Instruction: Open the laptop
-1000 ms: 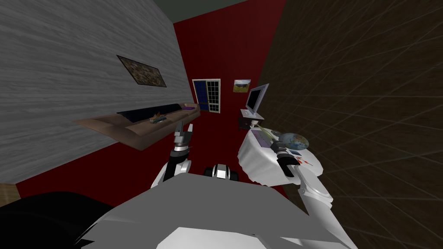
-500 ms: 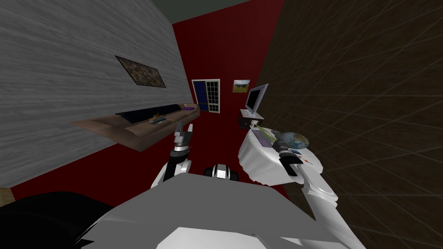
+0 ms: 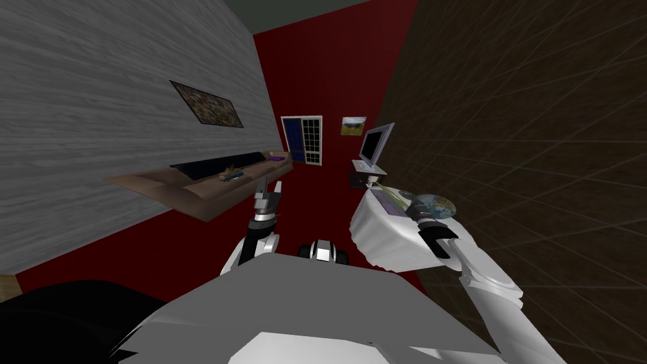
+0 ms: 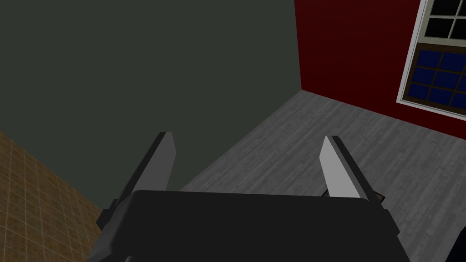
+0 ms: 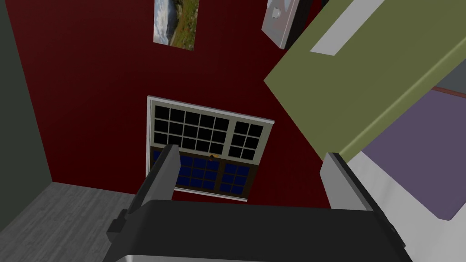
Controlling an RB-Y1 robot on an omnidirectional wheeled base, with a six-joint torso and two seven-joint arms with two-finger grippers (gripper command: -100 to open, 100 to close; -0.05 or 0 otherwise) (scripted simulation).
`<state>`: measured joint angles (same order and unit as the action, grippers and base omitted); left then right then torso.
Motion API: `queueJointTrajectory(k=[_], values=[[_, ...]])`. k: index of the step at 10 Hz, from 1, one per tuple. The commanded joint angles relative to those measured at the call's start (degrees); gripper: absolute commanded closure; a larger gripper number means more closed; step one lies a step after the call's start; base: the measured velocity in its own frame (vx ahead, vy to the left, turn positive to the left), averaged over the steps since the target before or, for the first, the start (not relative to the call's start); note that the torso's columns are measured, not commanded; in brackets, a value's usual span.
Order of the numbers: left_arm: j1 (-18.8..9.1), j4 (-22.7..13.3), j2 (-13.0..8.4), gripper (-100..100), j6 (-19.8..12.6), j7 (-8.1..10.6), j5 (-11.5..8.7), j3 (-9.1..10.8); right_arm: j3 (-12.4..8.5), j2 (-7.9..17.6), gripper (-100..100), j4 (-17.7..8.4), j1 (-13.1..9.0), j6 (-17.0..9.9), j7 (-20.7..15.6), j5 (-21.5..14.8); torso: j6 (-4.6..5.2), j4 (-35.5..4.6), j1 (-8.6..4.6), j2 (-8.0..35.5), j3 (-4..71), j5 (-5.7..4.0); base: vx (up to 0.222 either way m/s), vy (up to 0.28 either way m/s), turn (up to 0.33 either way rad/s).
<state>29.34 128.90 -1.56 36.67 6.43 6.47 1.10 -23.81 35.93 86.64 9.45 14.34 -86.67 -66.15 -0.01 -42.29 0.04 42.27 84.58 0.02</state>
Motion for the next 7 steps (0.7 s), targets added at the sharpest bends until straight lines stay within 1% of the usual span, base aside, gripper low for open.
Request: queueJointTrajectory(k=[1, 2, 7], values=[[0.00, 0.00, 0.00, 0, 0.00, 0.00, 0.00, 0.00, -0.38, 1.31, -100, -0.90, -0.37, 0.50, 0.66, 0.41, -0.01, -0.01, -0.01, 0.02, -0.01, 0.01, -0.002, 0.026, -0.002], [0.00, 0.00, 0.00, 0, 0.00, 0.00, 0.00, 0.00, -0.43, 1.45, 0, -1.03, -0.43, 0.62, 0.80, 0.46, 0.00, 0.00, -0.12, 0.02, -0.02, -0.04, 0.000, 0.006, 0.000], [0.00, 0.00, -0.01, 0, 0.00, 0.00, 0.00, 0.01, -0.42, 1.43, 0, -1.02, -0.43, 0.61, 0.79, 0.46, 0.01, 0.00, -0.02, 0.02, -0.01, -0.01, 0.000, 0.000, 0.000]])
